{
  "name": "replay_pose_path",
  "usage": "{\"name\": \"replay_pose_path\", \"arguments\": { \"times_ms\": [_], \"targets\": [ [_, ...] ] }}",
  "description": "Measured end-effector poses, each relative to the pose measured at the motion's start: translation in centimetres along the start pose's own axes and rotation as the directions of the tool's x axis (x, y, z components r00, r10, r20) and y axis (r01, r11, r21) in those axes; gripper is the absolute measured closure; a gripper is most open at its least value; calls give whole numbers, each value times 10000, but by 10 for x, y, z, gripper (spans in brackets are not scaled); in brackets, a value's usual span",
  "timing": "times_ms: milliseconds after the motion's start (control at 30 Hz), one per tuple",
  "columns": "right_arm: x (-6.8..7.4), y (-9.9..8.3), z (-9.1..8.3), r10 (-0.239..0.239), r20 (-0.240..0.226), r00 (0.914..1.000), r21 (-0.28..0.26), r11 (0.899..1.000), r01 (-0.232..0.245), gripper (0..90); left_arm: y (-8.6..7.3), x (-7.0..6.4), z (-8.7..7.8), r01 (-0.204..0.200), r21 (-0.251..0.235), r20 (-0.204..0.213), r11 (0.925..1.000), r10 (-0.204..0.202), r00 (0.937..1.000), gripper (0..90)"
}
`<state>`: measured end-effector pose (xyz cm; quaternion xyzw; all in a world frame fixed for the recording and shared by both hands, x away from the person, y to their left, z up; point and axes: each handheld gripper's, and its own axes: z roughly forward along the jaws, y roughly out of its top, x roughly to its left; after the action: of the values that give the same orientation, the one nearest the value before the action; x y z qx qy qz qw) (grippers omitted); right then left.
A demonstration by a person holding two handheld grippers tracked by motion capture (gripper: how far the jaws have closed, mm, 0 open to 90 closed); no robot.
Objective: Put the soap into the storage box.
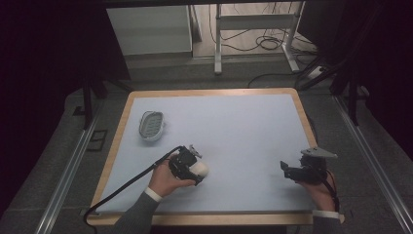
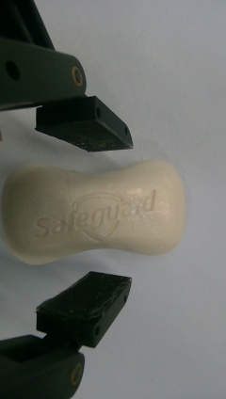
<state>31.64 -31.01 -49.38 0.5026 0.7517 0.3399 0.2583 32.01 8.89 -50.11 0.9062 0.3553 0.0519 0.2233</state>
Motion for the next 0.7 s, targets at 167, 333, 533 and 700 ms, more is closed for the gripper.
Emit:
{"name": "replay_pose_path", "arguments": {
  "times_ms": [167, 333, 533, 700],
  "targets": [
    [1, 1, 0, -21, 4, 10000, -7, 10000, 21, 83, -3, 0, 5, 121, -19, -86, 9999, -121, 9999, 332],
    [-1, 0, 0, 28, 74, 10000, 0, 10000, -28, 83, -6, 0, 6, 161, 111, -13, 9998, -161, 9999, 396],
    [-1, 0, 0, 74, 69, 9999, 11, 10000, -74, 83, -10, -1, 8, 193, 73, -116, 9998, -192, 9997, 458],
    [-2, -1, 1, 88, 79, 9999, 45, 10000, -88, 83, -9, -3, 6, 52, -60, -203, 10000, -53, 9998, 489]
  ]
}}
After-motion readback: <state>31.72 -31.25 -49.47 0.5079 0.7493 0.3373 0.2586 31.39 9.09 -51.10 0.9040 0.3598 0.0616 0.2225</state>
